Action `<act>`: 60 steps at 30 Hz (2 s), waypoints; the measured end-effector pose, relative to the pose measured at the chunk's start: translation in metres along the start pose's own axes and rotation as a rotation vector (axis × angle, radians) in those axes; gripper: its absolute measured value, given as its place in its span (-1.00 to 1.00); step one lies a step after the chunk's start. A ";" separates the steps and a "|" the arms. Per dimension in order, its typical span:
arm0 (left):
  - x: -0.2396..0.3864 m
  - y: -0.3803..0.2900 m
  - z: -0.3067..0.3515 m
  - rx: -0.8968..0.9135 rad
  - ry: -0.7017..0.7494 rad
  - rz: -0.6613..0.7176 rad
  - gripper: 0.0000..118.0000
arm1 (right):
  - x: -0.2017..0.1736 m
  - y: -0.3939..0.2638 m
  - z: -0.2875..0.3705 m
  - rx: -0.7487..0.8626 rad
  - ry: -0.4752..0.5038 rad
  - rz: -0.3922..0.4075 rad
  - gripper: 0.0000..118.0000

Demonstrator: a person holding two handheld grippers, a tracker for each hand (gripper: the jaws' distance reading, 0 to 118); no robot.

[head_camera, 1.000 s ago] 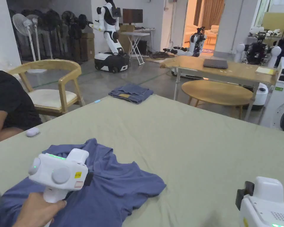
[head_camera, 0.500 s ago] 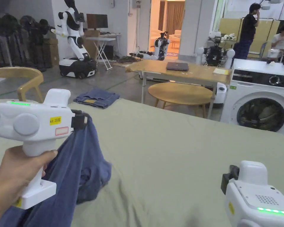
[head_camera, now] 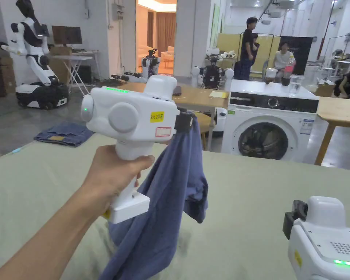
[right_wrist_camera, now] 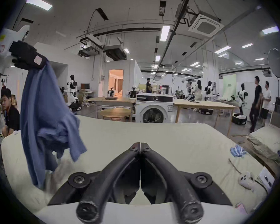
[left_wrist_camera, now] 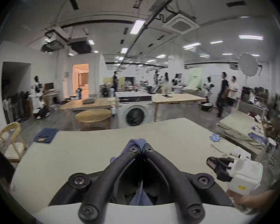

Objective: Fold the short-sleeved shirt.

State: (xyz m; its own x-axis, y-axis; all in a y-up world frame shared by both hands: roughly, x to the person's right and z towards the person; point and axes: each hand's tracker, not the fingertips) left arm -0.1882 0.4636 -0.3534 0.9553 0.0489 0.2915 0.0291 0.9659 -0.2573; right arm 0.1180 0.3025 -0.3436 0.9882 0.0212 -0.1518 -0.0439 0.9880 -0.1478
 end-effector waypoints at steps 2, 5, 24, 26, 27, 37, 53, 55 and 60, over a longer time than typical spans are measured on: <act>0.032 -0.005 -0.033 -0.027 -0.077 -0.005 -1.00 | 0.021 0.001 0.008 0.009 -0.046 0.002 -1.00; 0.072 -0.022 -0.074 -0.071 -0.170 -0.005 -1.00 | 0.048 -0.002 0.018 0.007 -0.100 -0.003 -1.00; 0.145 -0.145 -0.123 -0.323 -0.307 -0.006 -0.23 | 0.101 -0.034 0.040 -0.075 -0.210 -0.037 -1.00; 0.138 -0.140 -0.109 -0.263 -0.247 -0.020 -0.14 | 0.093 -0.029 0.040 -0.060 -0.193 -0.031 -1.00; 0.133 -0.139 -0.100 -0.236 -0.212 -0.019 -0.10 | 0.088 -0.025 0.039 -0.053 -0.183 -0.026 -1.00; 0.078 -0.176 -0.019 -0.084 0.078 0.044 -1.00 | 0.034 -0.013 0.034 -0.013 -0.068 0.004 -1.00; -0.080 -0.206 -0.099 -0.460 0.155 0.287 -1.00 | 0.017 -0.041 -0.006 -0.129 -0.006 -0.003 -1.00; -0.097 -0.201 -0.128 -0.482 0.150 0.297 -0.96 | 0.023 -0.045 -0.011 -0.145 -0.016 -0.001 -1.00; -0.126 -0.208 -0.199 -0.612 0.133 0.375 0.00 | 0.040 -0.054 -0.021 -0.184 -0.051 0.002 -1.00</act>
State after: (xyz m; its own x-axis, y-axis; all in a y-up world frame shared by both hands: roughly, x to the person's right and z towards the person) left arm -0.2557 0.2058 -0.5199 0.9598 0.2799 -0.0215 -0.1850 0.5731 -0.7984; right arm 0.1563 0.2468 -0.3625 0.9940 0.0350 -0.1034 -0.0670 0.9434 -0.3247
